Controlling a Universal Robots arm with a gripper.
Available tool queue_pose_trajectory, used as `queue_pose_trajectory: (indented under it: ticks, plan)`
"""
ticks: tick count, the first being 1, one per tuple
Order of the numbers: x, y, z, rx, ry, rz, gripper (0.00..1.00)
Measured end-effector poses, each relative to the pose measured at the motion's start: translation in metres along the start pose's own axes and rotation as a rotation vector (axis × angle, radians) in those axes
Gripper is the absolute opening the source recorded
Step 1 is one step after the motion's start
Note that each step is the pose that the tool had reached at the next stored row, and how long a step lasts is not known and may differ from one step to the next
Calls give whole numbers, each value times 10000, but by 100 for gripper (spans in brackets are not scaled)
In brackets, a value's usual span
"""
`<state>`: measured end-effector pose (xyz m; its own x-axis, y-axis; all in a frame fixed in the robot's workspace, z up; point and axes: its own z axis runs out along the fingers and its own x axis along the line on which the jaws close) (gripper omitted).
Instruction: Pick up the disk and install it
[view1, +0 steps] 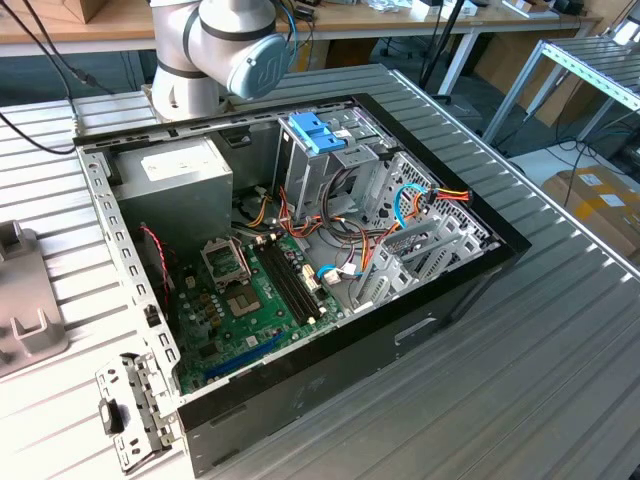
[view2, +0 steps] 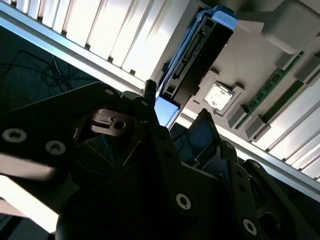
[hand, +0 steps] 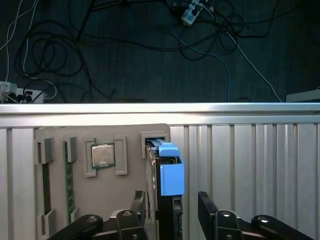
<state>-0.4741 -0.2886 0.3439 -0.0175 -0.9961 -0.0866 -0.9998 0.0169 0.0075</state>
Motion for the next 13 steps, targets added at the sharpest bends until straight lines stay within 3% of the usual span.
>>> queue_pose_trajectory:
  ticks: [7, 13]
  plan:
    - [-8, 94, 38, -1, -27, 0, 54]
    - [-10, 109, 112, 0, -35, 0, 54]
